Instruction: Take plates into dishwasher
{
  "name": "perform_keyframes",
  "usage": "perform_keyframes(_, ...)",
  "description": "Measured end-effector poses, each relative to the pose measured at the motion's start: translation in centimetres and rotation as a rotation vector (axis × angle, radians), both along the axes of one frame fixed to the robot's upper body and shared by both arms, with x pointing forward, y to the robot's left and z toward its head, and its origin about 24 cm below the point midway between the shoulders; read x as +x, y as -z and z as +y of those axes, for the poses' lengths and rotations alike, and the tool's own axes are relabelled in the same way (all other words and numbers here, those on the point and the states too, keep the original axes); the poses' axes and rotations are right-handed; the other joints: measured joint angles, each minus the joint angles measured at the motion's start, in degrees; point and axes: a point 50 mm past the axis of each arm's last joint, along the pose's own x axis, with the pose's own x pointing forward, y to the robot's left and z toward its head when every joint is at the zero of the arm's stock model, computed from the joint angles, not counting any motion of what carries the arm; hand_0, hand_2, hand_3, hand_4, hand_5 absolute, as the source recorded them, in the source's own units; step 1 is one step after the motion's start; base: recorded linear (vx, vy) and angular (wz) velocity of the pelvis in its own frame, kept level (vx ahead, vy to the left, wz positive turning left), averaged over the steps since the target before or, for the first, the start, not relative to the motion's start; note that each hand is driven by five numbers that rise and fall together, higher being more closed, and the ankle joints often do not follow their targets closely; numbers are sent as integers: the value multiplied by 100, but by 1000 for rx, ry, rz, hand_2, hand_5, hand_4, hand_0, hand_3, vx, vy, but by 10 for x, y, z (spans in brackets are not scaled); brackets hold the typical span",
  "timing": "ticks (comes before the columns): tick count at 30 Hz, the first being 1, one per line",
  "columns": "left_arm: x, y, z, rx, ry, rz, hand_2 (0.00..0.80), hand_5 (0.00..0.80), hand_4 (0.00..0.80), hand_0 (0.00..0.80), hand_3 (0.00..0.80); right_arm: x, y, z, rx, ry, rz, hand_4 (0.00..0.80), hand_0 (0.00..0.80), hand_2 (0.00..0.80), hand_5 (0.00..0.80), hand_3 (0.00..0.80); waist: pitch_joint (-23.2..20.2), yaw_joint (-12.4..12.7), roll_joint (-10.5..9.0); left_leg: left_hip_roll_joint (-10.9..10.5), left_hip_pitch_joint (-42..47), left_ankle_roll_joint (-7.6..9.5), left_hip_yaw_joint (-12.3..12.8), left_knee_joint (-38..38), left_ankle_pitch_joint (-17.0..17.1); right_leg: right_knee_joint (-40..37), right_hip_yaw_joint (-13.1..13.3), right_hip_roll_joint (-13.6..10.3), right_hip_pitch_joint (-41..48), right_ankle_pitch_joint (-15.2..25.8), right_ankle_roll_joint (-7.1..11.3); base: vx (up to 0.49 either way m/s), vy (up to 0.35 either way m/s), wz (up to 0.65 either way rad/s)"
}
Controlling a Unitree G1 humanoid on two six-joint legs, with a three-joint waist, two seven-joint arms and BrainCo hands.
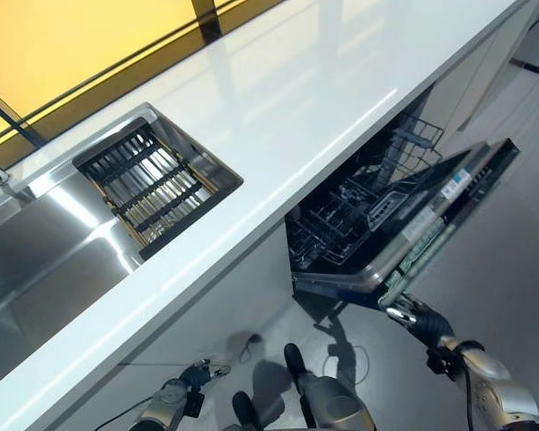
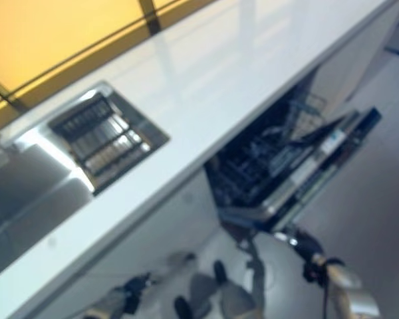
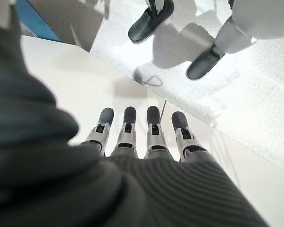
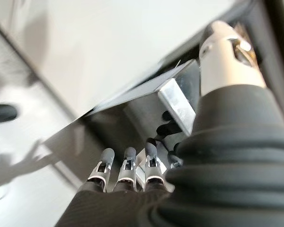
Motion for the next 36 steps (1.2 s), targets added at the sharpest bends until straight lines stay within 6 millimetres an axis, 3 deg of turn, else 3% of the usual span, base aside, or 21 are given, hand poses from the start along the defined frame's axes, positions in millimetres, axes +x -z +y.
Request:
perform_keyframes(1,7,-4,3,6,8,-25,0,0,0,0,0,3,-4,4,10,-17,-20,0,0,0,0,0,-59,4,-136,-116,-84,17,-76,13,-35,314,173,-184,120,-299,-31,18,-21,66)
perform_keyframes(2,9,-6,6,12,9,-32,0,0,0,0,0,9,-11,8,15,-40,-52,0,0,0,0,0,-64,48,-250,-209,33,-11,-16,-129,-21,-411,-7,-395,534,-262,-184,18,-25,85)
perform_keyframes(3,9,-5,7,14,8,-27,0,0,0,0,0,16,-19,12,18,-65,-90,0,0,0,0,0,-70,89,-312,-251,83,-39,130,-121,75,-880,-160,-480,754,-46,-91,14,-27,69)
perform_keyframes(5,2,-3,8,16,4,-9,0,0,0,0,0,33,-47,27,53,-141,-216,0,0,0,0,0,-26,184,-336,-301,375,-41,231,-123,72,-1242,-233,-446,942,231,-230,9,-22,29)
perform_keyframes(8,-2,-1,9,15,1,0,0,0,0,0,0,49,-83,45,71,-227,-376,0,0,0,0,0,-30,193,-306,-333,658,-200,234,-131,-52,-1242,-534,-407,1014,223,-233,3,-19,48)
perform_keyframes(10,2,-3,9,14,5,-15,0,0,0,0,0,58,-98,52,73,-253,-443,0,0,0,0,0,26,335,-412,-359,658,-134,218,-132,-69,-1243,-587,-432,1004,257,-187,-4,-26,27)
perform_keyframes(13,-5,-1,11,17,0,2,0,0,0,0,0,60,-101,53,84,-252,-458,0,0,0,0,0,18,498,-481,-438,644,-65,146,-134,-71,-1244,-580,-499,1020,268,-166,-19,-21,13)
perform_keyframes(17,-13,0,21,40,-8,18,0,0,0,0,0,61,-101,52,87,-233,-457,0,0,0,0,0,20,483,-481,-492,637,-11,95,-135,-83,-1243,-577,-548,1033,267,-131,-7,-4,4)
perform_keyframes(25,-9,-3,26,38,-32,-28,0,0,0,0,0,60,-99,51,120,-229,-441,0,0,0,0,0,20,482,-479,-497,672,-10,92,-135,-80,-1243,-578,-556,1070,262,-124,28,13,0)
perform_keyframes(28,-12,-3,26,30,-28,-27,0,0,0,0,0,56,-91,56,189,-316,-355,0,0,0,0,0,20,477,-479,-495,746,-13,89,-135,-85,-1244,-579,-555,1156,245,-113,26,10,0)
perform_keyframes(31,-12,-3,27,29,-32,-34,0,0,0,0,0,34,-59,61,257,-451,-154,0,0,0,0,0,18,501,-487,-488,745,-17,64,-135,-102,-1245,-613,-552,1193,236,-115,-15,-8,7)
perform_keyframes(34,-19,-2,31,37,-41,-20,0,0,0,0,0,-10,-4,63,261,-549,145,0,0,0,0,0,25,505,-516,-481,735,-20,30,-134,-103,-1244,-666,-555,1197,220,-121,-38,20,7)
perform_keyframes(36,-29,0,38,50,-57,3,0,0,0,0,0,-47,42,51,240,-515,371,0,0,0,0,0,42,502,-571,-482,737,-21,15,-134,-103,-1244,-680,-558,1205,215,-121,-19,20,3)
